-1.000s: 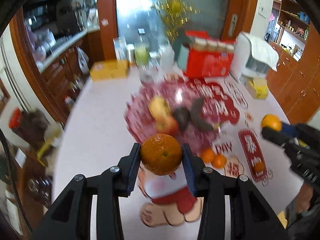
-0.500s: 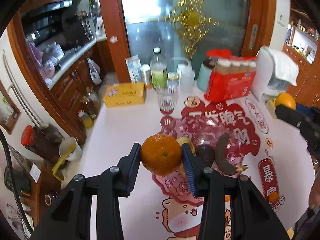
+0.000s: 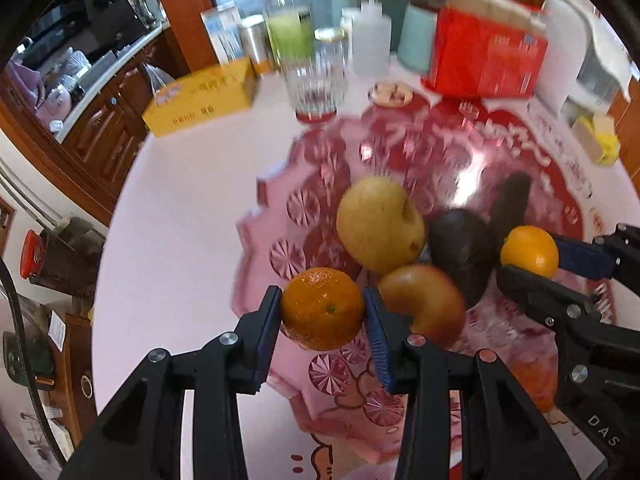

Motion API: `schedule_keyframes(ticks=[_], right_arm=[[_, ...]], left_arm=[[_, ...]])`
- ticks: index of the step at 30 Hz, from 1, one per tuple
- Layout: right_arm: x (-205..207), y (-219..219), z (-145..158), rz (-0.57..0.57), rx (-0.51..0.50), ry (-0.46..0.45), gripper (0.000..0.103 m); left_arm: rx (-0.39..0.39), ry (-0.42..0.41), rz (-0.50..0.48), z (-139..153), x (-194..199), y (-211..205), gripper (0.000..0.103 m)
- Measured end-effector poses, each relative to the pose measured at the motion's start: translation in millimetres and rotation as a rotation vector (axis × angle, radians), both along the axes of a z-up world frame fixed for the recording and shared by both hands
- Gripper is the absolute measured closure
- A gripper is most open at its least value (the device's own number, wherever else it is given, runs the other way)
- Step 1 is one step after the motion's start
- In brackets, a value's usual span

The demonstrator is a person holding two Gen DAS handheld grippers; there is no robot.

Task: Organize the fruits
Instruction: 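Carry both mandarins into the pink bowl and open both tools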

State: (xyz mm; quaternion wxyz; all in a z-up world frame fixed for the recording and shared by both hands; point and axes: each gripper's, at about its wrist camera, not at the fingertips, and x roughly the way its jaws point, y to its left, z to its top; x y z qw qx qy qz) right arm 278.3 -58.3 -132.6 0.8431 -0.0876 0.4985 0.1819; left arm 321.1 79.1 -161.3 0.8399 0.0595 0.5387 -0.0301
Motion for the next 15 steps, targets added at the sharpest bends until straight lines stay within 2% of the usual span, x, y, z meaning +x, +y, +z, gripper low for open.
schedule_keyframes(ticks=[3,5,7,9,11,12,14,15], right_arm=[[6,3,-21,0.004,-0.028,0.029,0.073],[10,3,-34,0.003,-0.045,0.053,0.073],[13,2,-38,0.007,-0.033,0.067,0.072],[14,0,-40,0.006,-0.030,0.077,0.071],[14,-2,-40,0.006,-0.023,0.079,0.069],[14,-3,-39,0.006,-0.012,0.085,0.069],[14,-7,-35,-0.003,0.008,0.089,0.067],[13,-8,-33,-0.011,0.014,0.090,0.066]], left_arm=[[0.000,0.032,0.002,-19,1,-2,0.063],[0.007,0.012,-0.004,-22,-2,-6,0.062],[0.038,-0.010,-0.001,-21,-5,-9,0.057],[0.055,-0.033,0.006,-17,-9,-11,0.044],[0.003,-0.046,0.008,-8,-18,-10,0.029],[0.008,-0.055,0.024,-4,-21,-9,0.021],[0.014,-0.085,0.055,5,-28,-8,0.014],[0.005,-0.094,0.061,9,-33,-7,0.013]])
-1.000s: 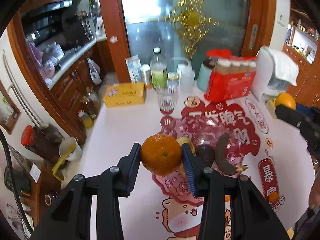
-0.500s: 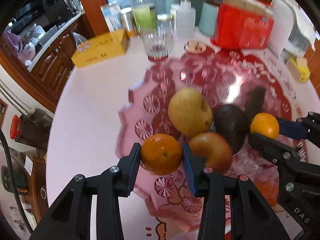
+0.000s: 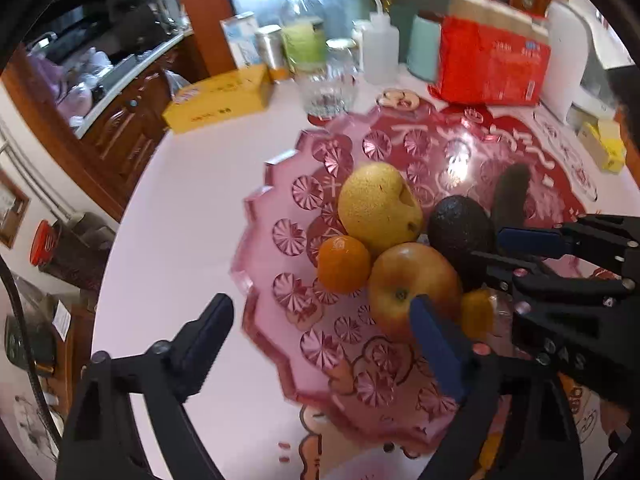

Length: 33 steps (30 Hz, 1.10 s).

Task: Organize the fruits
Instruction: 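Carry both mandarins into the pink bowl and open both tools, then withdraw both tools toward the brown fruit and a lone mandarin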

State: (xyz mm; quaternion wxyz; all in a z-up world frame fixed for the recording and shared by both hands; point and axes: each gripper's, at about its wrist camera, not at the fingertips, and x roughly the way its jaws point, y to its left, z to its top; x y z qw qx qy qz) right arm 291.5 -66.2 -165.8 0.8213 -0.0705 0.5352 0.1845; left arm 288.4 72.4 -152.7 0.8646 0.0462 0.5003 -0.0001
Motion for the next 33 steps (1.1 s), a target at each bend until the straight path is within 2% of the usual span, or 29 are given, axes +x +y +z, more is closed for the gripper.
schedule_keyframes(ticks=[2,4,10,14,18,21,27,33], right_arm=[[-1,-2,3,-0.016,0.012,-0.010,0.059],[-4,-1,8,-0.024,0.024,-0.026,0.058],[-24,14,26,-0.010,0.032,-0.064,0.058],[-40,20,38,0.002,0.034,-0.092,0.058],[-50,18,49,-0.025,0.057,-0.099,0.058],[-57,16,60,-0.043,0.072,-0.108,0.058],[-71,9,80,-0.057,0.095,-0.141,0.058],[-92,-9,103,-0.075,0.119,-0.181,0.058]], left_arm=[[-0.018,-0.007,0.011,9,-10,2,0.013],[-0.016,-0.024,0.015,19,-23,1,0.013],[0.038,-0.095,0.017,53,-67,1,0.012],[0.046,-0.124,0.038,71,-97,6,0.012],[0.044,-0.152,0.050,89,-121,9,0.012],[0.071,-0.187,0.051,105,-138,8,0.012],[0.109,-0.249,0.064,131,-157,5,0.008],[0.099,-0.278,0.063,150,-167,2,0.008]])
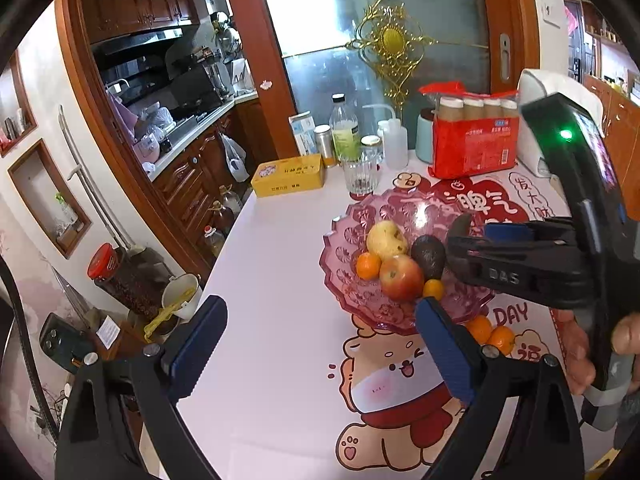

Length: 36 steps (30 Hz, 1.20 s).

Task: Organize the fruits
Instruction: 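Withdraw both tools toward the brown fruit and a lone mandarin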

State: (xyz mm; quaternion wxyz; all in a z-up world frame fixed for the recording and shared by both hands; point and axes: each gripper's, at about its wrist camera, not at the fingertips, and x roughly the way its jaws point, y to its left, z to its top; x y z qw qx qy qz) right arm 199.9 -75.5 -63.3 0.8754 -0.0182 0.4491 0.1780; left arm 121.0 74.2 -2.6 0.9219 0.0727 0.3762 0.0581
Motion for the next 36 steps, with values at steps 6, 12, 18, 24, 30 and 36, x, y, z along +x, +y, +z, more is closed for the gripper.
schedule_keyframes(ticks=[6,12,18,24,30,36], right_arm=[[-28,-28,27,-0.044,0.033,-0.068,0.058],[-67,-60,47,-0.091,0.014,-0.139,0.058],[-104,-92,57,-0.127,-0.031,-0.195,0.058],[-134,-127,56,-0.199,-0.049,-0.204,0.058],[-158,-168,43,-0.309,-0.074,-0.182,0.058],[-174,-205,25,-0.406,-0.079,-0.141,0.058]], left_arm=[[-0.006,-0.035,-0.042,16,-14,-10,0.008],[-0.033,-0.068,-0.115,25,-29,-28,0.005],[-0.099,-0.075,-0.184,27,-32,-42,0.005],[-0.152,-0.049,-0.251,16,-32,-54,0.005],[-0.193,0.026,-0.282,-21,-29,-63,0.005],[-0.199,0.101,-0.312,-62,-29,-77,0.005]])
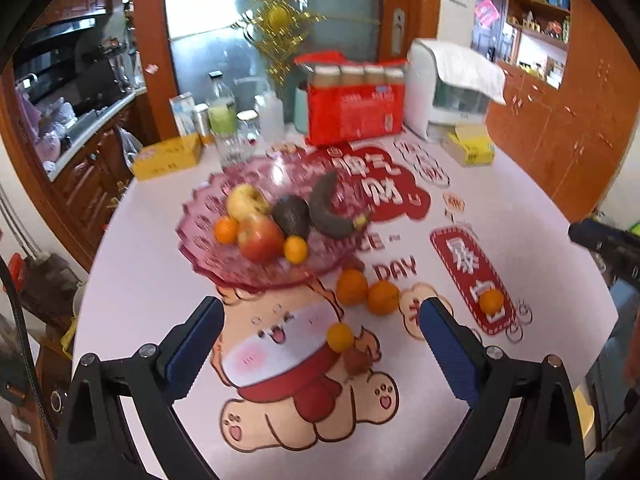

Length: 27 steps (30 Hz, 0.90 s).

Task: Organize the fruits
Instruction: 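Withdraw both tools toward the brown fruit and a lone mandarin, then grasp the brown lychee with the left tool while the right tool grasps a mandarin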

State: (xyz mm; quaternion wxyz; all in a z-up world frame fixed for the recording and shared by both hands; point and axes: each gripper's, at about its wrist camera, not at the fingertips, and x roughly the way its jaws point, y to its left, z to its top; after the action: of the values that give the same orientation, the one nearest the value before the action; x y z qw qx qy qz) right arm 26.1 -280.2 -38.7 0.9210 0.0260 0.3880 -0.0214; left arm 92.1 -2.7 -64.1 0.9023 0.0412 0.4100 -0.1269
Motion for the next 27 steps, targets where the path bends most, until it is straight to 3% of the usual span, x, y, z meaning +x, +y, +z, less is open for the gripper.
schedule_keyframes(ticks=[13,27], right_arm=[[-5,-38,-63,-0.097,0.047,0.132,0.058],[14,-34,-116,-0.043,0.097,0.218,0.058]], left_arm=[[-0.015,0.133,0.001,-81,5,-14,0.006],[-0.073,0.284,0.019,-138,22,-23,0.029]])
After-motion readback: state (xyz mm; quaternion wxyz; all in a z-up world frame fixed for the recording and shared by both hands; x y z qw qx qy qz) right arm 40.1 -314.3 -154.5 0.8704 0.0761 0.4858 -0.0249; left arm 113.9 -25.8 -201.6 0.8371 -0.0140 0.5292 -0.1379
